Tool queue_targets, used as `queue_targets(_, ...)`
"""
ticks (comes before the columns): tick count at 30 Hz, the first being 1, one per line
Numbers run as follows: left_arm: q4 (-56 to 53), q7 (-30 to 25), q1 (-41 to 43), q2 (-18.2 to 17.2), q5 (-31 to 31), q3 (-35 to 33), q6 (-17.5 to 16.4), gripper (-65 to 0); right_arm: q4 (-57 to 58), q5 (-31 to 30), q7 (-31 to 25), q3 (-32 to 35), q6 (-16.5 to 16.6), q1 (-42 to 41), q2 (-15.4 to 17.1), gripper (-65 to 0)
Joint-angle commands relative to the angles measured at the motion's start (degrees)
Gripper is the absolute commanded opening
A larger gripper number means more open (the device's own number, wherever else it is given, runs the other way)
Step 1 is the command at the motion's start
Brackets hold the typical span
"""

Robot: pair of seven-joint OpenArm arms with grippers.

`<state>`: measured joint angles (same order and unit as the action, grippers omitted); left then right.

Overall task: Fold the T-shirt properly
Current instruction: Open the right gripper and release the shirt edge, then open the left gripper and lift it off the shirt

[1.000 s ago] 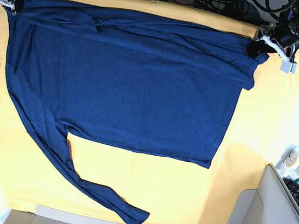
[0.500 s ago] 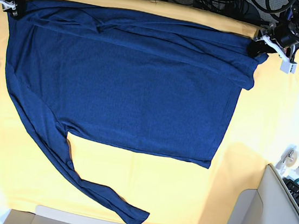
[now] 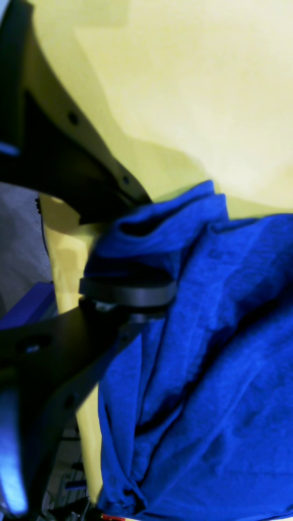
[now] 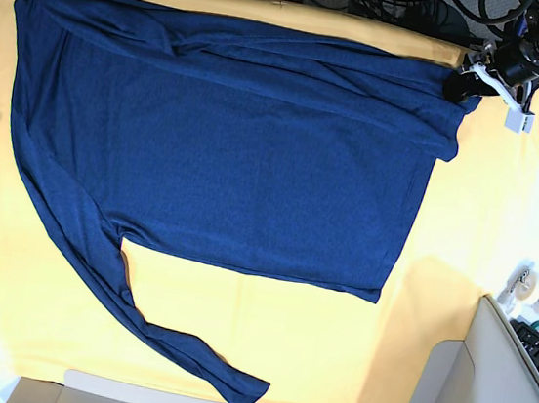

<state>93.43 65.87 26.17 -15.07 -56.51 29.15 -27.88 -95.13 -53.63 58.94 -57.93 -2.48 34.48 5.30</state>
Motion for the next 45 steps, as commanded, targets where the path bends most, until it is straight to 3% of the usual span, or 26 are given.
queue_targets(1, 0.07, 2.22, 0.68, -0.36, 2.40, -0.18, 0.67, -46.3, -0.56, 1.27, 0.10, -0.93, -0.64, 0.64, 0.46, -38.4)
queue_targets(10, 0.15, 2.22, 0.68, -0.53, 2.31, -0.09, 0.67, -46.3, -6.01, 1.27, 0.10, -5.58, -0.64, 1.08, 0.19, -38.4)
queue_targets(16, 2.18, 2.22, 0.68, -2.38, 2.49, 5.36, 0.67, -46.2, -11.37, 1.27, 0.10, -8.75, -0.64, 1.08, 0.19, -38.4)
queue_targets(23, 4.64, 2.22, 0.60, -3.35, 2.58, 10.46, 0.67, -46.2, -15.07, 1.27, 0.10, -9.01, -0.64, 0.47, 0.19, -38.5)
queue_targets(30, 4.81, 2.22, 0.42, -4.49, 2.31, 10.81, 0.67, -46.3, -17.61, 1.27, -0.08, -8.93, -0.64, -1.03, 0.46, -38.5)
queue_targets(41, 16.59, 2.22, -1.34, -4.67, 2.58, 10.81, 0.67, -46.3, -20.16, 1.27, 0.10, -8.66, -0.55, -8.85, 0.63, -38.5)
queue_targets(45, 16.51, 2.31, -5.03, -6.51, 2.58, 10.11, 0.67, -46.3, -20.16, 1.45, 0.10, -7.08, -0.55, -13.86, 0.72, -38.5)
